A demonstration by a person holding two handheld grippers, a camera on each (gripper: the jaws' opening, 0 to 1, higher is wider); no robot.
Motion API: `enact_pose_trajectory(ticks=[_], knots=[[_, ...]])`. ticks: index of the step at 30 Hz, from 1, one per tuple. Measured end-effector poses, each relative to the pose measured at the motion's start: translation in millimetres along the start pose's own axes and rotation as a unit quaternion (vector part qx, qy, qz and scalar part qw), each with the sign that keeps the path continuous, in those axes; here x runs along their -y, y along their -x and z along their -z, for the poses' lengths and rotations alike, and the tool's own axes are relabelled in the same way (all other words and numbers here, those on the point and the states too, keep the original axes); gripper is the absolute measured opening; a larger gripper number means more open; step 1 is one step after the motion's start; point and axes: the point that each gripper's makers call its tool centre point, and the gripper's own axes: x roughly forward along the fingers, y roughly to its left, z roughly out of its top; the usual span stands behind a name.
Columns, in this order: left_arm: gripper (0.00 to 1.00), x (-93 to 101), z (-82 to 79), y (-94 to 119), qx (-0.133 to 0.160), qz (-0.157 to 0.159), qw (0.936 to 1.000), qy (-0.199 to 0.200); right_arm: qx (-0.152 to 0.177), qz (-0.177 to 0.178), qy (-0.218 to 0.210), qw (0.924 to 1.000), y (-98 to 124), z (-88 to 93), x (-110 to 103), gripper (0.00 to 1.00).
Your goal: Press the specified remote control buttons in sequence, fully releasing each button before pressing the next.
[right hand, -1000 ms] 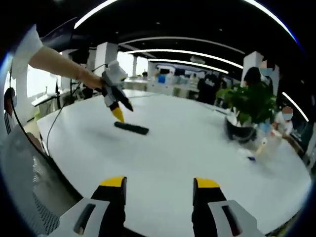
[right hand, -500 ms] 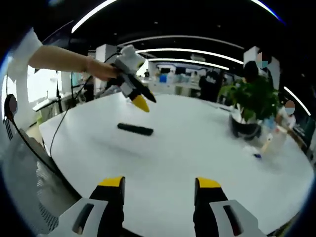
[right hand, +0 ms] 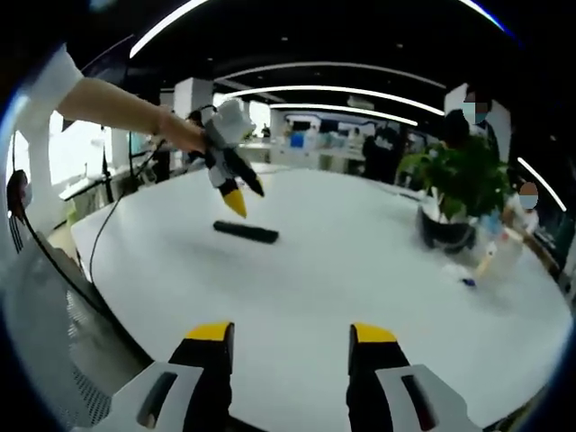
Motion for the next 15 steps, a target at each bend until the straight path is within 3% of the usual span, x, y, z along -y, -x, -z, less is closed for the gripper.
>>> enact_pose_trajectory(ticks=[7,10,15], knots=[[0.58,-0.2,39.4,-8,-0.065,0.012,0.9973,-0.029,-0.007,-0.001,0.000,1.0000,-1,1.4,0,0.46],[0.59,-8.5,53.7,-13,-0.086,-0.005,0.9951,-0.048,-0.008,0.000,0.001,1.0000,-1,1.6,1,0.45],[0.48,-7.4,62.7,-14,-0.080,0.005,0.9955,-0.051,-0.008,0.004,0.000,1.0000,-2,1.1,3,0.44]])
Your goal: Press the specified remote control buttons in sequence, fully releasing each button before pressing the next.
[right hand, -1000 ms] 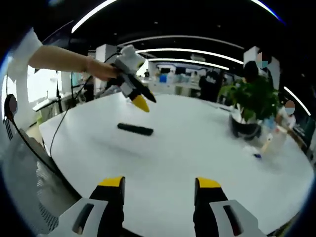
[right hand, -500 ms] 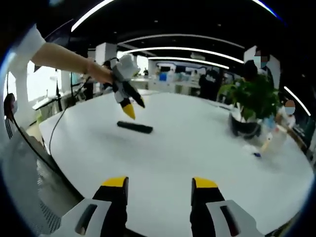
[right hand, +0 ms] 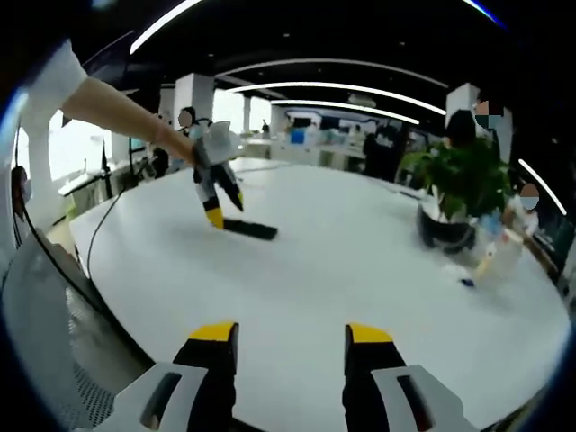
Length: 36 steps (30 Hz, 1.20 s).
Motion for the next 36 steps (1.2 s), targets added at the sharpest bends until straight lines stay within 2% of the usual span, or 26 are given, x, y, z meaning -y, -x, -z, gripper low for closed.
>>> enact_pose_trajectory(ticks=[4,8,12,23,28,34,36], knots=[[0.44,1.5,6.1,1,0.007,0.011,0.9999,0.011,-0.003,-0.003,0.002,1.0000,-1,1.0,0,0.43],[0.40,-2.6,16.2,2,0.005,-0.001,0.9999,0.015,-0.005,-0.006,0.005,1.0000,-2,1.3,-1,0.42],[0.35,-2.1,14.1,0,0.034,-0.010,0.9989,0.032,-0.006,-0.007,0.006,0.9999,-3,1.1,0,0.41],[0.27,2.2,11.2,-1,0.041,-0.006,0.9989,0.023,-0.011,-0.013,0.005,0.9999,-4,3.2,-2,0.39],[0.25,4.3,12.0,-2,0.039,0.001,0.9984,0.041,0.000,-0.006,0.006,1.0000,-2,-0.5,0,0.41],[0.24,4.3,13.7,-1,0.055,-0.013,0.9973,0.048,0.008,-0.017,-0.006,0.9998,-3,-1.8,-1,0.39],[0.24,3.2,13.9,-1,0.060,-0.011,0.9968,0.051,0.006,-0.018,0.002,0.9998,-3,-1.9,-2,0.39]])
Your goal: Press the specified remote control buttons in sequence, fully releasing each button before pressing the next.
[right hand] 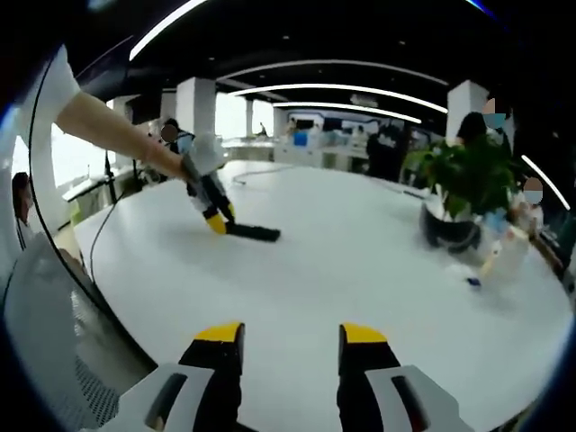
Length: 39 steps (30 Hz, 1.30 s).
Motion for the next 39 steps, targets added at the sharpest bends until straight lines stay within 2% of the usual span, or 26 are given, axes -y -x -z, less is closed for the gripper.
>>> enact_pose_trajectory(ticks=[3,5,7,9,12,27,39], knots=[[0.24,0.7,-1.4,-1,-0.004,0.002,1.0000,0.000,-0.011,0.019,0.002,0.9998,1,3.7,6,0.39],[0.24,1.1,-1.4,-1,-0.005,0.001,1.0000,-0.001,-0.006,0.040,0.000,0.9992,2,2.7,14,0.45],[0.24,0.7,-1.2,-1,-0.004,0.001,1.0000,0.001,0.001,0.046,-0.009,0.9989,3,1.1,17,0.49],[0.24,1.1,-1.2,-1,-0.005,0.000,1.0000,0.001,-0.002,0.037,-0.015,0.9992,3,2.3,14,0.46],[0.23,1.7,-1.2,-1,-0.005,0.002,1.0000,-0.002,-0.008,0.036,0.002,0.9993,2,3.1,12,0.40],[0.23,8.6,-1.0,-1,-0.001,-0.005,0.9999,0.012,-0.017,0.022,0.002,0.9996,1,5.9,8,0.38],[0.23,30.2,-0.3,0,-0.002,0.012,0.9999,-0.012,-0.013,0.011,-0.004,0.9998,0,4.7,5,0.35]])
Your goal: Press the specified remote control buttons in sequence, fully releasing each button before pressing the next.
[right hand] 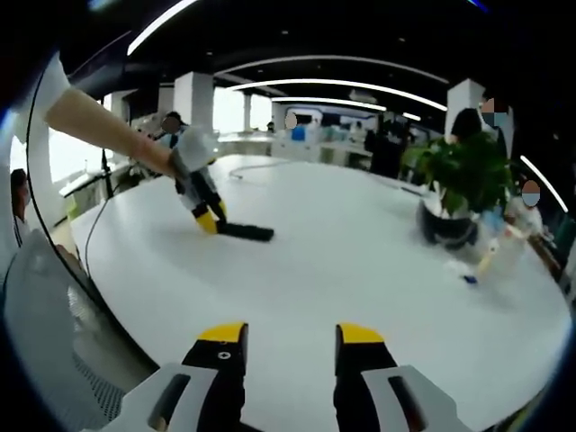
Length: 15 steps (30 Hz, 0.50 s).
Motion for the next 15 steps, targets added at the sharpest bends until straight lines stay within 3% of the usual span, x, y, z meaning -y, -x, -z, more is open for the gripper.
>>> enact_pose_trajectory(ticks=[15], knots=[[0.23,14.7,-0.2,0,-0.013,0.008,0.9996,-0.023,-0.007,-0.016,-0.005,0.9998,-1,2.2,-5,0.31]])
